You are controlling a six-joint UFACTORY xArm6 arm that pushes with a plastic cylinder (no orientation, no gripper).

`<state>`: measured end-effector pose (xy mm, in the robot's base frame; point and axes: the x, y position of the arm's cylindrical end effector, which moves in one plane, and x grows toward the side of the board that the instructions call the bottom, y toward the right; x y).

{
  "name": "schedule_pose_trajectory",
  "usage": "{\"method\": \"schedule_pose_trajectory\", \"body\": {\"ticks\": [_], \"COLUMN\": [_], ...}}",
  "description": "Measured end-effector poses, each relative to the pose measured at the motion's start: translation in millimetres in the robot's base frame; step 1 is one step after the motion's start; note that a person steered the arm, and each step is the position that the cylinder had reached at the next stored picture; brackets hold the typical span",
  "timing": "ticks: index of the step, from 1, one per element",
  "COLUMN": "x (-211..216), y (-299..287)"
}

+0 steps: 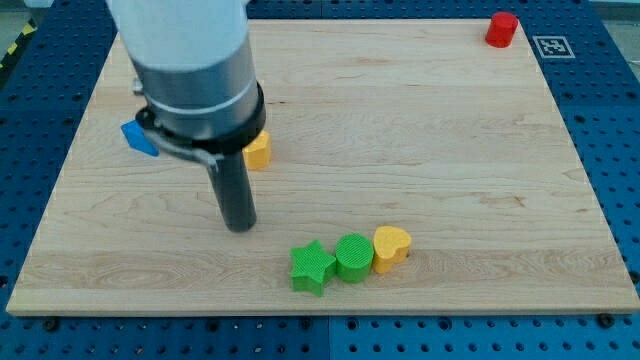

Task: Slide the hexagon upwards

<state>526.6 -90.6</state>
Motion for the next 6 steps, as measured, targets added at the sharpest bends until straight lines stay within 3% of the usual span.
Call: {"method": "schedule_pose_trajectory", "body": {"ticks": [3,6], "x": [-17.2,-111.9], "y": [-5.2,-2.8]}}
